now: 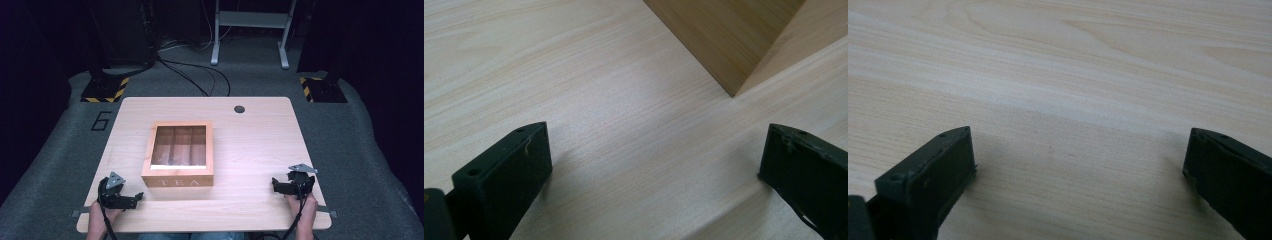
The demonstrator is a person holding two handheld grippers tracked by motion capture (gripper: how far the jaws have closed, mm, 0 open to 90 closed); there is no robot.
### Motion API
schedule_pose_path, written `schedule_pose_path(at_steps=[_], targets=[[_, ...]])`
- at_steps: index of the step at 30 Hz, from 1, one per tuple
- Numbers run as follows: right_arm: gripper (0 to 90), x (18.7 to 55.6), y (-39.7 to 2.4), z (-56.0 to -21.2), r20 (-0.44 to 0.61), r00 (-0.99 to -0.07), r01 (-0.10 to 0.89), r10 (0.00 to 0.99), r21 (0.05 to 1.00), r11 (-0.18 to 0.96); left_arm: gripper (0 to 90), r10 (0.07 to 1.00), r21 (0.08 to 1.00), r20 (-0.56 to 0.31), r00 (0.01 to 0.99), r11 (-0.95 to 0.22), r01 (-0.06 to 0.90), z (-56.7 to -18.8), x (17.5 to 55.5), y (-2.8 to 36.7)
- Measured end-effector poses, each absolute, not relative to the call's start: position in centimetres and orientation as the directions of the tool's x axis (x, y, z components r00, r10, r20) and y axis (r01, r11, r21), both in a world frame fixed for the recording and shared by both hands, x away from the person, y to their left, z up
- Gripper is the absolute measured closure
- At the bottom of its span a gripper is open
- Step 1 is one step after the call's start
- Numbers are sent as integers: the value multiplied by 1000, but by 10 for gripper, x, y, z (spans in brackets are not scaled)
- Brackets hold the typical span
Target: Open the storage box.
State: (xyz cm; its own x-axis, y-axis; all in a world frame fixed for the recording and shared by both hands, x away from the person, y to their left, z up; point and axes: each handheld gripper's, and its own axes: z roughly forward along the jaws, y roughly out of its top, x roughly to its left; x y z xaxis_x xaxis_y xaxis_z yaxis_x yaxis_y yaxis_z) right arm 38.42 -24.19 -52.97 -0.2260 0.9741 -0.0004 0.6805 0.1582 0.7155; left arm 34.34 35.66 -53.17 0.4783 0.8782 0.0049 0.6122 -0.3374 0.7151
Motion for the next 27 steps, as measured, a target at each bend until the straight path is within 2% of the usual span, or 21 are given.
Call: schedule_pose_path(at_steps=[21, 27], targets=[[0, 384, -242, -530, 1, -226, 679, 974, 717, 157, 0, 870, 712, 18, 492, -357, 605, -531, 349, 358], [0, 384, -242, -530, 0, -225, 680, 974, 716, 157, 15, 874, 726, -15, 486, -324, 606, -531, 350, 357]])
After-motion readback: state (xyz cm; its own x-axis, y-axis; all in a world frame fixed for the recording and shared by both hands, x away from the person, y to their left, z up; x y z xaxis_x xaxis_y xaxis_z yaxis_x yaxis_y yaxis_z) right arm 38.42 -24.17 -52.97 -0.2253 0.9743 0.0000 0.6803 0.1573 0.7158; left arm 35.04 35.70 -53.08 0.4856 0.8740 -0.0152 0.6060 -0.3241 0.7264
